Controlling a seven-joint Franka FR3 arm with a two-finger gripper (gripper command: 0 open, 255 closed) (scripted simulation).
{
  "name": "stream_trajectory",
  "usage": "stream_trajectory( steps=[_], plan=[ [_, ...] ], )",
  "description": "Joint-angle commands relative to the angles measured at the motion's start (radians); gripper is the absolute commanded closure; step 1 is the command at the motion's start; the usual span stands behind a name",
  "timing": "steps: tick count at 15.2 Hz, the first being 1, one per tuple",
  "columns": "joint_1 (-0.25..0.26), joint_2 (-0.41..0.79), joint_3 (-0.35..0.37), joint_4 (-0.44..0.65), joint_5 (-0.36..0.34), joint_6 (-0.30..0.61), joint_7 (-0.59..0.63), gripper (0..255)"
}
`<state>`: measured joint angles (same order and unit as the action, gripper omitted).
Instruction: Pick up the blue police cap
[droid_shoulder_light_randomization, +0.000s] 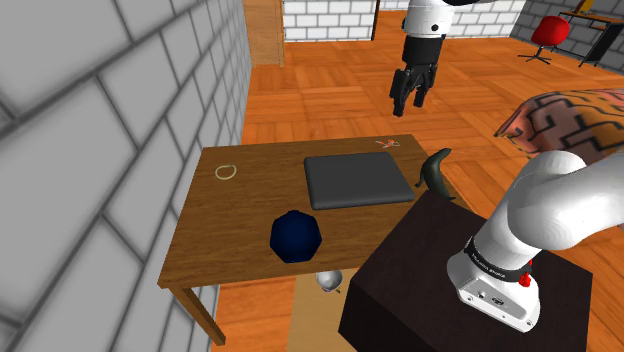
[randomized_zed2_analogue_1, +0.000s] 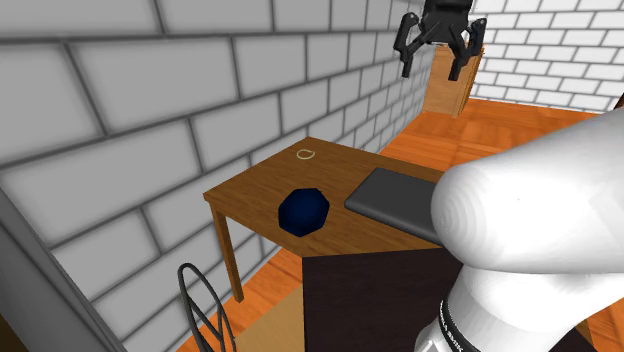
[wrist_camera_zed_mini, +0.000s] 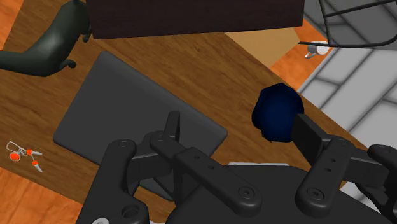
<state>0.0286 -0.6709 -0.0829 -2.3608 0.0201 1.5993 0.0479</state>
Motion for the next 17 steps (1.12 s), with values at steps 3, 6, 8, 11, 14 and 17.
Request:
stream_trajectory(
  steps=[3, 6, 8, 11, 14, 17],
  plan=[
    [0.018, 0.127, -0.072, -0.014, 0.060, 0.092, -0.090, 0],
    [0.036, 0.234, -0.120, -0.016, 0.117, 0.156, -0.166, 0],
    [0.050, 0.312, -0.149, -0.009, 0.163, 0.192, -0.221, 0],
    [0.069, 0.436, -0.184, 0.011, 0.244, 0.233, -0.312, 0],
    [0.085, 0.568, -0.206, 0.046, 0.336, 0.258, -0.408, 0],
    [0.092, 0.705, -0.212, 0.094, 0.433, 0.263, -0.505, 0]
  ],
)
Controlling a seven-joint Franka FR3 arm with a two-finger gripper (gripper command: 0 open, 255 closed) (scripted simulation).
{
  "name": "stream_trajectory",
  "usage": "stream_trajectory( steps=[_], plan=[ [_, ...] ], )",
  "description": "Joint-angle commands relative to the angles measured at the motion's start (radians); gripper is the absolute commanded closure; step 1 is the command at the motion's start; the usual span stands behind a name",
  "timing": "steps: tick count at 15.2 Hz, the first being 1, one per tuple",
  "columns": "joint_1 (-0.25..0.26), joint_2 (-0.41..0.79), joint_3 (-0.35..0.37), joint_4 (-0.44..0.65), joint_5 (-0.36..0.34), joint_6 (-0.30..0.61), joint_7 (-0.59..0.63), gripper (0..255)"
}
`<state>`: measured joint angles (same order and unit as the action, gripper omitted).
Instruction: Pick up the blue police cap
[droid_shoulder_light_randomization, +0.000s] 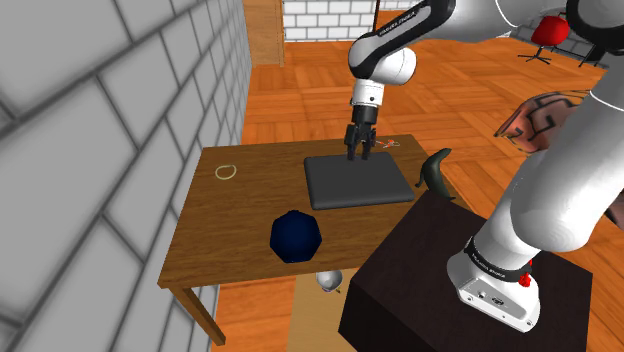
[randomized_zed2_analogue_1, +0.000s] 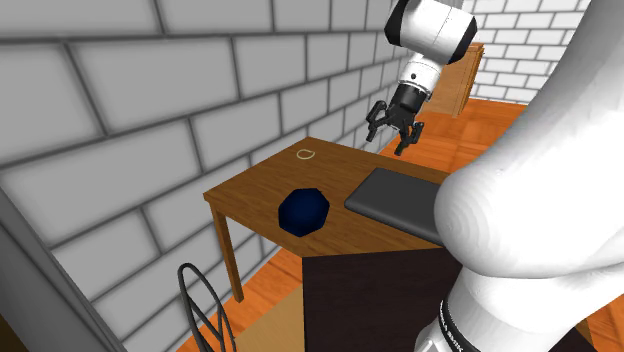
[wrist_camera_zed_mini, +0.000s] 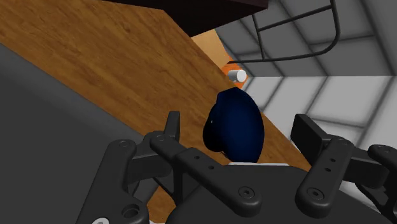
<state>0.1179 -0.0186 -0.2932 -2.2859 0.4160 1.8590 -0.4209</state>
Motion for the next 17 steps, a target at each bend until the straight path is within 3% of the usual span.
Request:
stream_trajectory(
  steps=[1, 9, 17],
  plan=[
    [0.003, 0.098, 0.000, 0.037, 0.070, 0.002, -0.067, 0],
    [-0.032, 0.455, 0.073, 0.228, 0.290, -0.058, -0.260, 0],
    [-0.075, 0.791, 0.191, 0.480, 0.423, -0.149, -0.349, 0]
  ],
)
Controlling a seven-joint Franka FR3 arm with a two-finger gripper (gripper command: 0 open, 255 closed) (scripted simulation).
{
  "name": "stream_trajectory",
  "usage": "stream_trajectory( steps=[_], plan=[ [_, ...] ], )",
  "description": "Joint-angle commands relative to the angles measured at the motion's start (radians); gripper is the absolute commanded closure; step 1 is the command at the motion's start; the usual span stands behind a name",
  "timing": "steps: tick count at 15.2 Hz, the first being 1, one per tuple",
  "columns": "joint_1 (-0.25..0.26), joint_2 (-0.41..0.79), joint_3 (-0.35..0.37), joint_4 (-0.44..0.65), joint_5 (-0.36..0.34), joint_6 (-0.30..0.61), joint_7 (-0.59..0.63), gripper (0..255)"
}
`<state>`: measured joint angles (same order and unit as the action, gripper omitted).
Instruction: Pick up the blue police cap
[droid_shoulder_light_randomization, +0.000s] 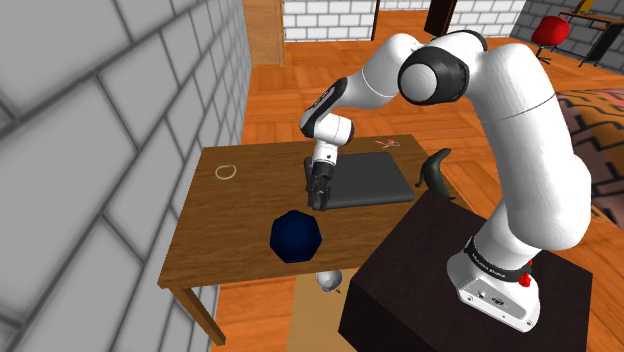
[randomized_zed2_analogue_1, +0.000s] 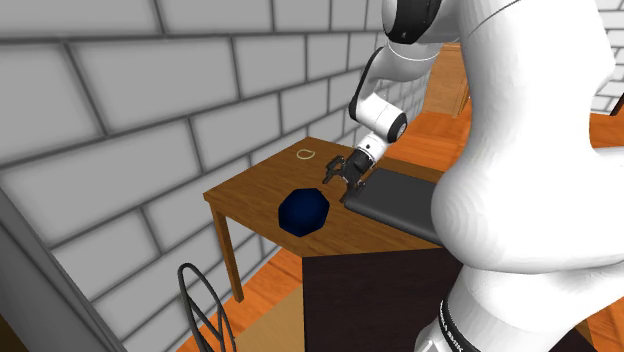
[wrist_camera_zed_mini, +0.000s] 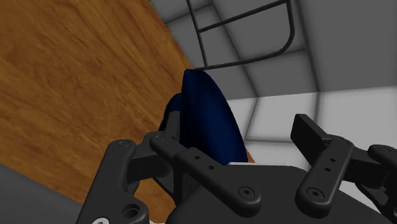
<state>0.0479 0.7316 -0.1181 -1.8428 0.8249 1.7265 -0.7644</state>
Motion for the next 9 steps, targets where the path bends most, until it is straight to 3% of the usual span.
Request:
stream_trajectory(
  steps=[1, 9],
  plan=[
    [-0.007, 0.058, 0.022, 0.053, 0.019, -0.021, -0.007, 0],
    [-0.011, 0.152, 0.031, 0.103, 0.030, 0.011, -0.037, 0]
  ],
)
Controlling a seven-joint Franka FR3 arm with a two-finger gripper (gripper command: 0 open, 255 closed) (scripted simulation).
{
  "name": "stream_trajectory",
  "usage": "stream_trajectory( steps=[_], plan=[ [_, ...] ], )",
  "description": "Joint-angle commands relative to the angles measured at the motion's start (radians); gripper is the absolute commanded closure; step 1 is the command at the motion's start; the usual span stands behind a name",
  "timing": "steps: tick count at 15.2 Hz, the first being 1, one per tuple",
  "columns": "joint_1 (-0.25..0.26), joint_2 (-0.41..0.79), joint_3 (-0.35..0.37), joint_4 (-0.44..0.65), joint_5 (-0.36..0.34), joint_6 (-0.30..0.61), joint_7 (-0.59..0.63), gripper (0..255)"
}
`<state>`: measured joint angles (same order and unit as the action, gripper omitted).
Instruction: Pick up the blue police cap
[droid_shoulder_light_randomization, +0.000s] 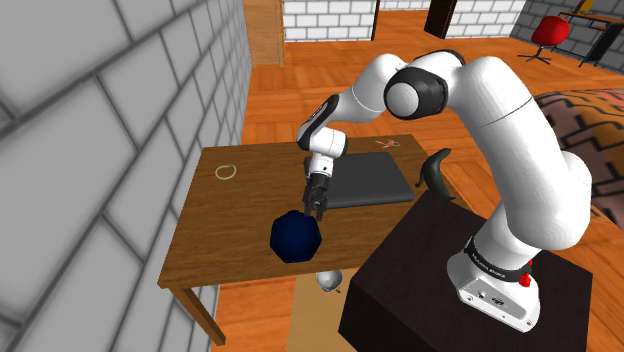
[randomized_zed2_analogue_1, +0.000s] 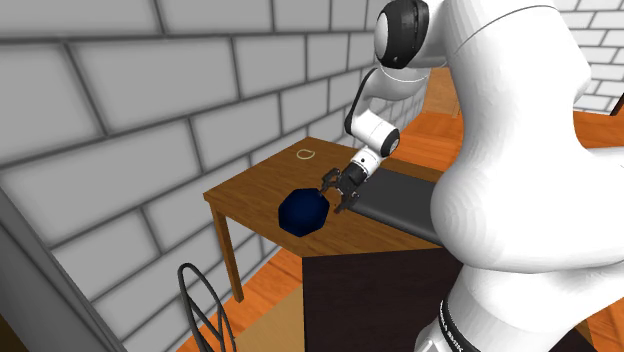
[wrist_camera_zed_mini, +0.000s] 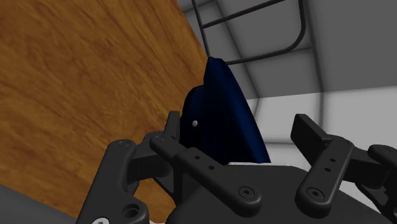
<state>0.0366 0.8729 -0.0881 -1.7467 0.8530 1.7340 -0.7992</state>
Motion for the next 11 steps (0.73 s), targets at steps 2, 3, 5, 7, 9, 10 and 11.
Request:
stream_trajectory(
  steps=[2, 3, 5, 7, 9, 10, 11],
  plan=[
    [0.000, 0.008, 0.001, 0.004, 0.002, 0.004, -0.003, 255],
    [0.000, 0.009, 0.001, 0.005, 0.002, 0.004, -0.003, 255],
    [0.000, 0.009, 0.001, 0.005, 0.002, 0.004, -0.003, 255],
    [0.000, 0.010, 0.001, 0.006, 0.002, 0.003, -0.003, 255],
    [0.000, 0.010, 0.001, 0.006, 0.002, 0.003, -0.003, 255],
    [0.000, 0.010, 0.001, 0.006, 0.002, 0.003, -0.002, 255],
    [0.000, 0.011, 0.001, 0.007, 0.002, 0.004, -0.003, 255]
  ],
)
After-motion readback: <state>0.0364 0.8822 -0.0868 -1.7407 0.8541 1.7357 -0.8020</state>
